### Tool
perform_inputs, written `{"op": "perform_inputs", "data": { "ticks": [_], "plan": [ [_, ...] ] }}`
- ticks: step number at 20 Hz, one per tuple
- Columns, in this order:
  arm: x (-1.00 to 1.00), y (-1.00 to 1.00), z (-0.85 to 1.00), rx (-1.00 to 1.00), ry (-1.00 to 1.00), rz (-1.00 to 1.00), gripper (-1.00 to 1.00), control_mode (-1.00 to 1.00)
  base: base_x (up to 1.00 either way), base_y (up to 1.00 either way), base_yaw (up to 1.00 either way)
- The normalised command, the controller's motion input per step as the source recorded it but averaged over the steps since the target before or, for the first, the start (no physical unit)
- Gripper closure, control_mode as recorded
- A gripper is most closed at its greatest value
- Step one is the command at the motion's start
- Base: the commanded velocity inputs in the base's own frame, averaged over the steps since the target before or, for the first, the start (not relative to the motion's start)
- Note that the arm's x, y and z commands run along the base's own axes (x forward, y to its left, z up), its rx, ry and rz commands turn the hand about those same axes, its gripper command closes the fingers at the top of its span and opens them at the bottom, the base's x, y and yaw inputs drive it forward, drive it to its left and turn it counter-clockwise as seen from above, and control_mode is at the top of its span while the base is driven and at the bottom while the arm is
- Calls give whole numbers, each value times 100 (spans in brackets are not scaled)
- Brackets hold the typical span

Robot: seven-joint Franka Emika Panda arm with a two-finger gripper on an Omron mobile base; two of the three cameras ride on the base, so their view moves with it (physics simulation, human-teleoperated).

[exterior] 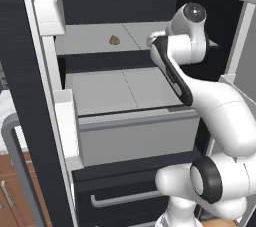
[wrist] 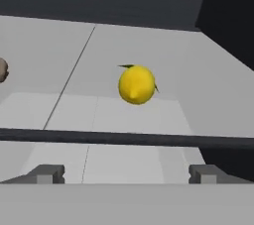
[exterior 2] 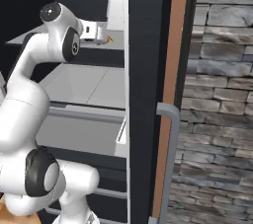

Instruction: Grab the garlic and lemon from the fridge, place them in the blender, close the lid, and turn on the blender to create a marinade.

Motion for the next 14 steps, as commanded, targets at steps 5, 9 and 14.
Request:
{"op": "perform_inputs", "data": {
  "ticks": [5, 9, 14],
  "plan": [
    [35, -14, 0, 4, 1, -1, -100, -100, 0, 0, 0],
    [42, -10, 0, 4, 1, -1, -100, -100, 0, 0, 0],
    [40, -3, 0, 2, 1, -2, -100, -100, 0, 0, 0]
  ]
}}
